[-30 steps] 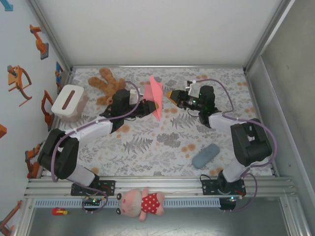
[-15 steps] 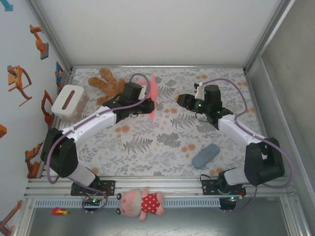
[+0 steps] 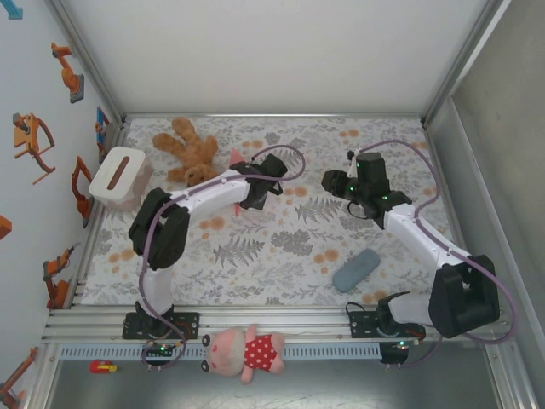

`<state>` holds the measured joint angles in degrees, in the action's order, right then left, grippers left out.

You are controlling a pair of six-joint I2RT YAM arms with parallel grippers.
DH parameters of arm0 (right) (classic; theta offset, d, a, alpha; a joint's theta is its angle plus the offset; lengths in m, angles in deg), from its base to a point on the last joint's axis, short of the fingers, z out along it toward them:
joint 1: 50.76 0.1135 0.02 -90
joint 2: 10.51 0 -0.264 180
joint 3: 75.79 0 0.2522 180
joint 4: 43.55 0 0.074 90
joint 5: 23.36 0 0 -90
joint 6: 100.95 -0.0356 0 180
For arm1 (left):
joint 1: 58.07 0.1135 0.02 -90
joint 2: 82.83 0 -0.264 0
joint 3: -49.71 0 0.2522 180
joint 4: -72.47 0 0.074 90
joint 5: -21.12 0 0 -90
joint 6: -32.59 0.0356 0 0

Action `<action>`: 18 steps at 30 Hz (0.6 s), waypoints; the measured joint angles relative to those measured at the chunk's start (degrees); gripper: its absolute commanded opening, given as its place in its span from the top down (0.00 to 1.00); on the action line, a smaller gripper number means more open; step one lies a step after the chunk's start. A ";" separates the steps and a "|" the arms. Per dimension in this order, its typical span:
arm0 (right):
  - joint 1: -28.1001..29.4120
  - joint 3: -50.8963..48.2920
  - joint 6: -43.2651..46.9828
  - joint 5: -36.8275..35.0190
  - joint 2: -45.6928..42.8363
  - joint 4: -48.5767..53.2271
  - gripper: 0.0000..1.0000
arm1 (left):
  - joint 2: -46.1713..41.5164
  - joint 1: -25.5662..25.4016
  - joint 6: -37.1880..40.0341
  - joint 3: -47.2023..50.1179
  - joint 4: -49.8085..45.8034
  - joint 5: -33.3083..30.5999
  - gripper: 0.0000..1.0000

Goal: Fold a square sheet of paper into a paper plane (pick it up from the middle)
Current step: Turn over the paper at the center of the table.

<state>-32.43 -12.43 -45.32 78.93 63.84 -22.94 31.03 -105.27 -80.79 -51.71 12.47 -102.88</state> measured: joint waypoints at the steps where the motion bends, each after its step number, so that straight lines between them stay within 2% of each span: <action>1: 0.00 -0.09 -0.07 -0.50 -0.07 0.24 0.63 | 1.70 -0.59 -0.02 -1.25 -1.22 -1.88 0.92; 9: 0.00 -1.55 -0.31 -4.59 -1.99 0.39 0.63 | 10.82 -3.37 -0.79 -5.42 -6.34 -11.10 0.91; 18: -0.33 -1.92 -0.76 -7.48 -3.91 1.16 0.63 | 14.69 -4.22 -2.64 -6.75 -7.32 -11.32 0.80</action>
<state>-32.76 -14.35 -46.09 71.46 59.93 -21.78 45.72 -109.49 -83.43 -58.46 5.15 -114.20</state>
